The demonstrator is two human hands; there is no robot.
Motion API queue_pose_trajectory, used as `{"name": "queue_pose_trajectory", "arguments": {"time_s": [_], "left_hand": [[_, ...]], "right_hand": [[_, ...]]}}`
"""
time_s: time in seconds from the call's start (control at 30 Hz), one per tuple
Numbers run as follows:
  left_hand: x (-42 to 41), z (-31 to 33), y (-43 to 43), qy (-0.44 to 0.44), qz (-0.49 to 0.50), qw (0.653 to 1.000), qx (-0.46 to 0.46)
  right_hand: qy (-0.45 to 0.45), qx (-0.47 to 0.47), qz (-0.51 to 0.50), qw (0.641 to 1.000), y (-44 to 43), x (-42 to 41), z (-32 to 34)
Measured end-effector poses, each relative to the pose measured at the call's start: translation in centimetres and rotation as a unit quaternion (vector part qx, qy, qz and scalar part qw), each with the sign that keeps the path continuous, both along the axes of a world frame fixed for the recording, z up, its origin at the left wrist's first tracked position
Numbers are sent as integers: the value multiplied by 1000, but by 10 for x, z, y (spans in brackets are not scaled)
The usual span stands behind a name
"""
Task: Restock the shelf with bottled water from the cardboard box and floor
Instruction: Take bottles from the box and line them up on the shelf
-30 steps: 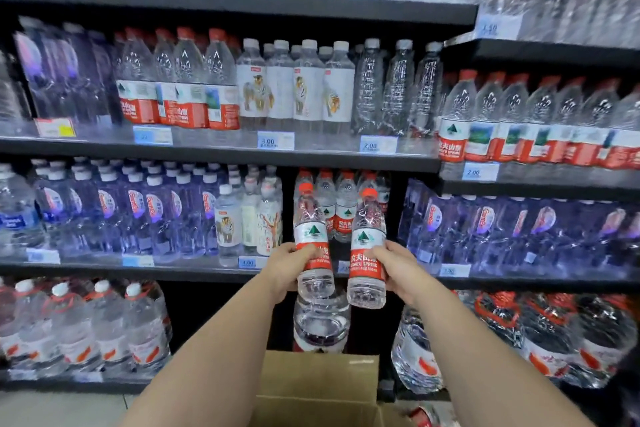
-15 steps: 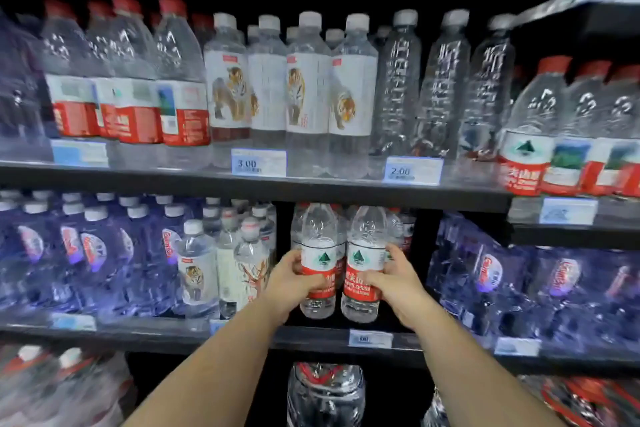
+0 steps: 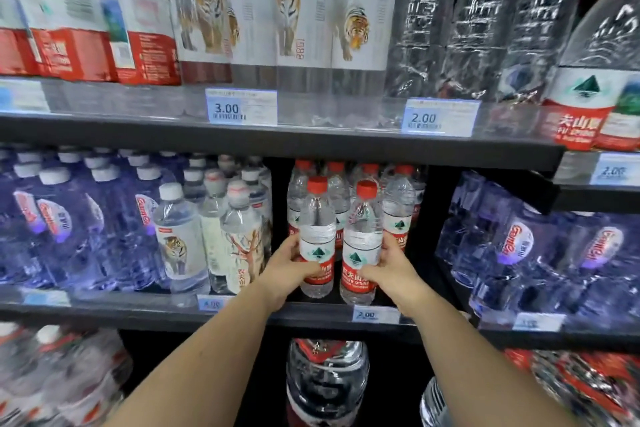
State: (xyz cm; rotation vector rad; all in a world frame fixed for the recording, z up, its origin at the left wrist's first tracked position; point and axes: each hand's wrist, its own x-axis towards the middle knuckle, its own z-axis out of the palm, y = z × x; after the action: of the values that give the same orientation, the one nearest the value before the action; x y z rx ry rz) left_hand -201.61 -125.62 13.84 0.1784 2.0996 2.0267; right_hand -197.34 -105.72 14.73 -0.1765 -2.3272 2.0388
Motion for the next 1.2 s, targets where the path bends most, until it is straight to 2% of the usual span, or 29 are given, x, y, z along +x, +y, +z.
{"name": "queue_pose_trajectory", "arguments": {"time_s": [0.1,0.23,0.5,0.8,0.93,1.03,1.2], "left_hand": [[5,3,4,18,5,999,-49],[10,3,13,80,61,985,-137],[5,-1,8,90,163,966,-179],[-4,-9,12,81,183,948,-247],[-2,-9,12,89,186,947,-247],[4,-3,13,85,188,945,-253],[39,36,16,69,181,943,-270]], "right_hand": [[5,40,-19,999,-12,6,1],[50,95,-108,988,-23,10,-7],[54,129,-91,986,-40,-13,-3],[65,181,-136,972,-56,-34,-14],[53,211,-139,966,-57,-28,-12],[48,280,-136,949,-55,-9,-4],[75,460,-46,884,-46,39,29]]}}
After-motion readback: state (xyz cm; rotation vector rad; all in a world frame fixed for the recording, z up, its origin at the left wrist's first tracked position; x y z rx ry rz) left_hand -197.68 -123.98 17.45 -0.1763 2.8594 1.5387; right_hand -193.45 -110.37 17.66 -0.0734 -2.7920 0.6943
